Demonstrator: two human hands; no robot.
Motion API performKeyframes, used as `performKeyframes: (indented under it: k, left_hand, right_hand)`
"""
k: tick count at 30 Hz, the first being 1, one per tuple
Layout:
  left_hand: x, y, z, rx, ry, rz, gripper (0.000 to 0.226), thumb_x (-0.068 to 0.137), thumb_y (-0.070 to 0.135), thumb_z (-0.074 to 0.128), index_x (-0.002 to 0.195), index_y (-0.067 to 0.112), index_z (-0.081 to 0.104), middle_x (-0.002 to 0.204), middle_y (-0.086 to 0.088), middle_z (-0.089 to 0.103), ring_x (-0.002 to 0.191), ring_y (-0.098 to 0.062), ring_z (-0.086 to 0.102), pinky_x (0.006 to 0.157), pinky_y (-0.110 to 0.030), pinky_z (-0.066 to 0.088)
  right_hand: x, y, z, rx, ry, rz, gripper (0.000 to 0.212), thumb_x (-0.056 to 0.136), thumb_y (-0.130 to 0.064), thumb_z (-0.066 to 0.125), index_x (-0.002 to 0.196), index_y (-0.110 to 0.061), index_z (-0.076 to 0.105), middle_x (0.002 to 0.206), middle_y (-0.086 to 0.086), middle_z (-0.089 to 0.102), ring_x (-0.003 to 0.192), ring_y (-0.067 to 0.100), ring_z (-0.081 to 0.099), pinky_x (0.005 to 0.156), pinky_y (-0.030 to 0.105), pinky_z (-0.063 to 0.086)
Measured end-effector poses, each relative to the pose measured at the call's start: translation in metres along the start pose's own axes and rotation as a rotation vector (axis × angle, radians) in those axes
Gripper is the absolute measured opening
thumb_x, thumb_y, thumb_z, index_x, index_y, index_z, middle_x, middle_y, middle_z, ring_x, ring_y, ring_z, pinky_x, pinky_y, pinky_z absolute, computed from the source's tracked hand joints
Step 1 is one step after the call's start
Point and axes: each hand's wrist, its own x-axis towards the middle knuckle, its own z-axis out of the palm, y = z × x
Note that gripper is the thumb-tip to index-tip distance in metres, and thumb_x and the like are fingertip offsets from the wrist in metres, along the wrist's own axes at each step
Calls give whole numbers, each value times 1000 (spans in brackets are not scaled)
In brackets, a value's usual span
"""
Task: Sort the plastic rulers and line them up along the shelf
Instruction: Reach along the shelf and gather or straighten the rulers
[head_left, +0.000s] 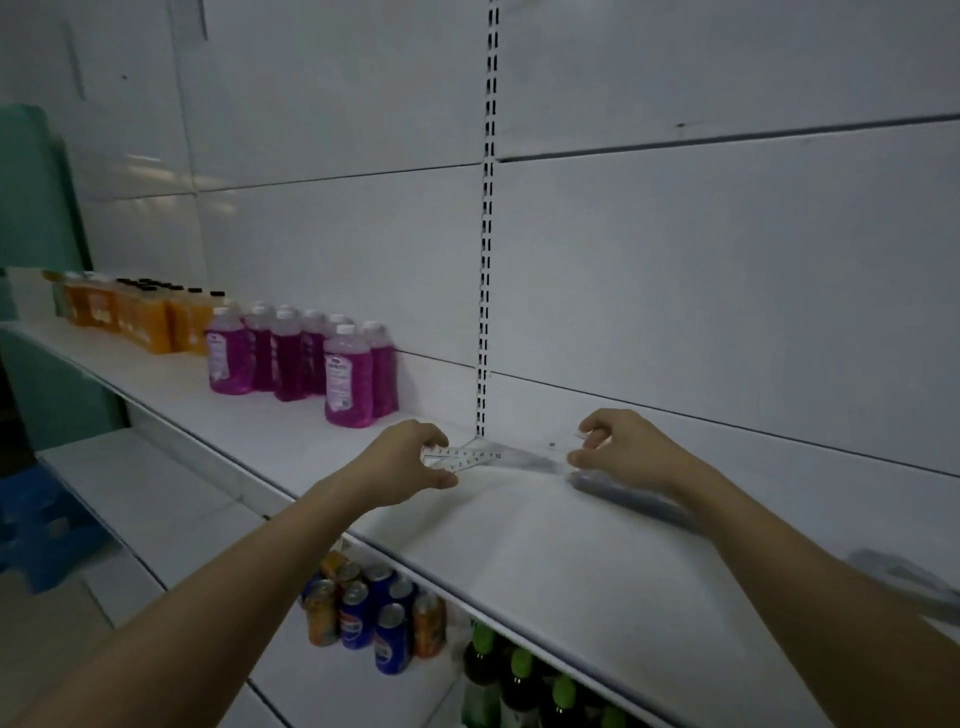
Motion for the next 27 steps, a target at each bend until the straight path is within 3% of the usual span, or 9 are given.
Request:
performKeyframes:
  k: [5,10,14,21,27]
  left_hand:
    - [41,-29,7,-30,-69,124,56,77,41,76,125,19,58,120,0,54,104,-14,51,86,-24,39]
    - [81,-34,21,-44,-154,223,60,77,42,76,128,20,55,123,1,54,109,-15,52,91,-26,41]
    - [115,-30,36,-58,-182,282,61,76,45,76,128,21,56,123,2,54,108,-14,51,92,-25,41]
    - [155,-22,59,4,-239,355,57,78,43,73,129,22,56,125,3,54,113,-15,51,97,-25,40]
    - [168,-27,68,55,-300,416,57,80,47,71,130,23,56,129,5,57,114,-14,53,94,-22,39]
  right_hand:
    - [4,-11,16,3,68,124,43,81,-28,75,118,-14,59,102,-3,65,90,13,61,77,23,41]
    - [4,-12,14,37,143,173,41,79,-34,75,115,-22,61,104,-8,63,90,8,62,78,23,48]
    - [14,-11,12,82,188,158,37,80,-34,76,112,-25,62,106,-10,62,85,6,63,70,18,47]
    - [54,-2,14,-1,124,146,38,82,-41,73,115,-28,60,107,-13,59,92,3,59,82,22,48]
    - [70,4,24,-60,41,108,40,80,-41,74,116,-32,58,107,-16,59,89,2,58,81,21,49]
